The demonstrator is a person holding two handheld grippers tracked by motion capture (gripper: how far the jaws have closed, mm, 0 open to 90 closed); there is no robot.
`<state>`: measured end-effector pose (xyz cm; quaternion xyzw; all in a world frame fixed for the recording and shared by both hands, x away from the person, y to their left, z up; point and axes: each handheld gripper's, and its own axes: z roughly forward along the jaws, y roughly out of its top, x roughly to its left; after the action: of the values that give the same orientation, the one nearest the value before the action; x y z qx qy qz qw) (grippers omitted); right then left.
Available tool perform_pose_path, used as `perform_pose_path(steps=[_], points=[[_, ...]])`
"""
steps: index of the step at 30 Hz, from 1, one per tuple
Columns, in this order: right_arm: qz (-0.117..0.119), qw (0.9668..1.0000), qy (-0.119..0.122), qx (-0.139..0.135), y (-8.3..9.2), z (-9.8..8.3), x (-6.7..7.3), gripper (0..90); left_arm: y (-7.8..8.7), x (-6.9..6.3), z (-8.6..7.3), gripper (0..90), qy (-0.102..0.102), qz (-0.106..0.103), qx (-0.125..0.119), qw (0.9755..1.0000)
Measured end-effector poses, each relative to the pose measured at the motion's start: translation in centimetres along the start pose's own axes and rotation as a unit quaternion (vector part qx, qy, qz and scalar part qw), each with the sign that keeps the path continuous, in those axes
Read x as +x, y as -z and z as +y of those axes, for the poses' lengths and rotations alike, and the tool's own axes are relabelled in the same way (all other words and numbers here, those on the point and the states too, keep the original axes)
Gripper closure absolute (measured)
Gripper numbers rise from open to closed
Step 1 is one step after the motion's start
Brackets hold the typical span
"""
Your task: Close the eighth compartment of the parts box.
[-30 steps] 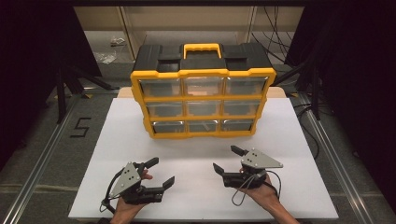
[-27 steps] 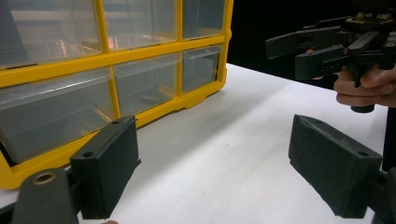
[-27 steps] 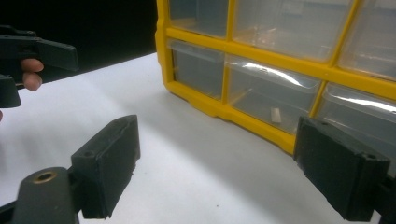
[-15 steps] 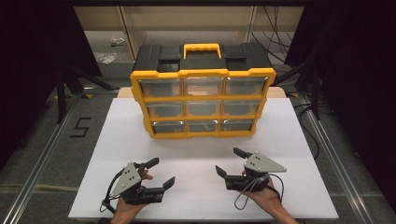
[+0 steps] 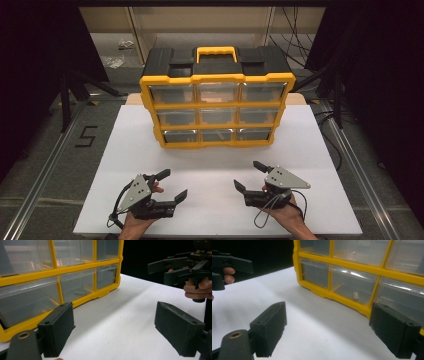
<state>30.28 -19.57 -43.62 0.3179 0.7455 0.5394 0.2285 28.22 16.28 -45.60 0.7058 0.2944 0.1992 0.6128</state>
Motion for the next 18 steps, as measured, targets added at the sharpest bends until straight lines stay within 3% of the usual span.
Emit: perform_pose_path(steps=[18], points=[[-0.013, 0.9999, -0.009, -0.001, 1.2, -0.9, -0.1, 14.6, 0.0, 0.0, 0.0, 15.6, 0.0, -0.001, 0.0, 1.0]])
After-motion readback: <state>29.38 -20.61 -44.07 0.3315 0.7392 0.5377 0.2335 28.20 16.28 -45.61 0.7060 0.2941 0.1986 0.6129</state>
